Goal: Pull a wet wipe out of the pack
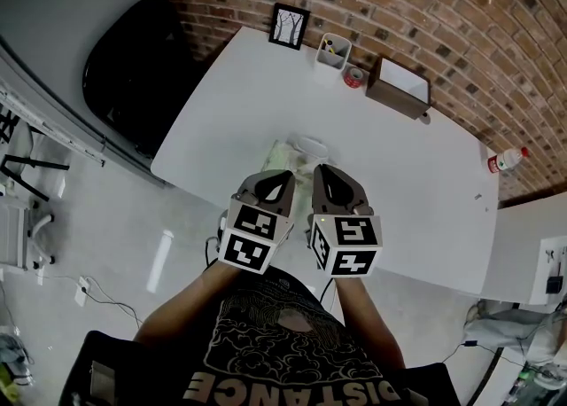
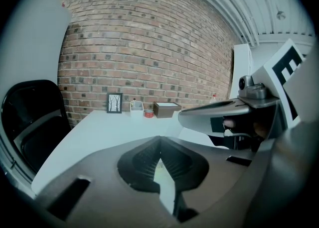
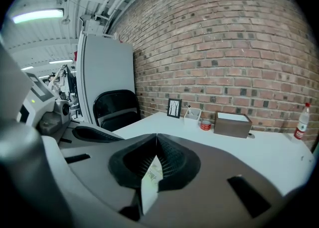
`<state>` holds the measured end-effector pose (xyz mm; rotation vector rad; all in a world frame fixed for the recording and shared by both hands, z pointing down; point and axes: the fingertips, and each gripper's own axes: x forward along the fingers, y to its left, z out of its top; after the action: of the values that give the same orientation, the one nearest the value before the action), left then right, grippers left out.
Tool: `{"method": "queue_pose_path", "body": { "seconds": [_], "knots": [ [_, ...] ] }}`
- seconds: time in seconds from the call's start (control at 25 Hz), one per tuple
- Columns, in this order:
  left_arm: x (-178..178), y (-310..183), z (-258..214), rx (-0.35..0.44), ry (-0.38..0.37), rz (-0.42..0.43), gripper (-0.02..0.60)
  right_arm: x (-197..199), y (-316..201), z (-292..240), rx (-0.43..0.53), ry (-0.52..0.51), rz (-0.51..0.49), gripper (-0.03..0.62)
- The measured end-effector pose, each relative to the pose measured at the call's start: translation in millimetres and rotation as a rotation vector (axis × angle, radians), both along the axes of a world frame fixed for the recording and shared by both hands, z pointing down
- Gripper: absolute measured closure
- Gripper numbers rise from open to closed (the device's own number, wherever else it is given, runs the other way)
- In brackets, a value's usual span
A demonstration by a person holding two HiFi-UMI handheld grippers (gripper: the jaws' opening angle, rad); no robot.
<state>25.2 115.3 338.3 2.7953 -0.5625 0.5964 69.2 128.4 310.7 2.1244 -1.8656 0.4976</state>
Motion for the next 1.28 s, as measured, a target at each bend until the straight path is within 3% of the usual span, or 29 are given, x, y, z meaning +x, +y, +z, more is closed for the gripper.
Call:
{"method": "queue_pose_path", "body": {
  "seconds": [0.76,1.28],
  "knots": [
    [-28.0,42.5,-12.2,0.020,0.029,-0.033,0.571,-23.2,47.6,-29.6,0.090,0.025,0.006,0.577],
    [-48.0,71.4,-26.5,0.034,0.065,-0.068,0.570,-42.0,89.2,-36.2,0.100,0.033,-0.001,0.577]
  ]
}}
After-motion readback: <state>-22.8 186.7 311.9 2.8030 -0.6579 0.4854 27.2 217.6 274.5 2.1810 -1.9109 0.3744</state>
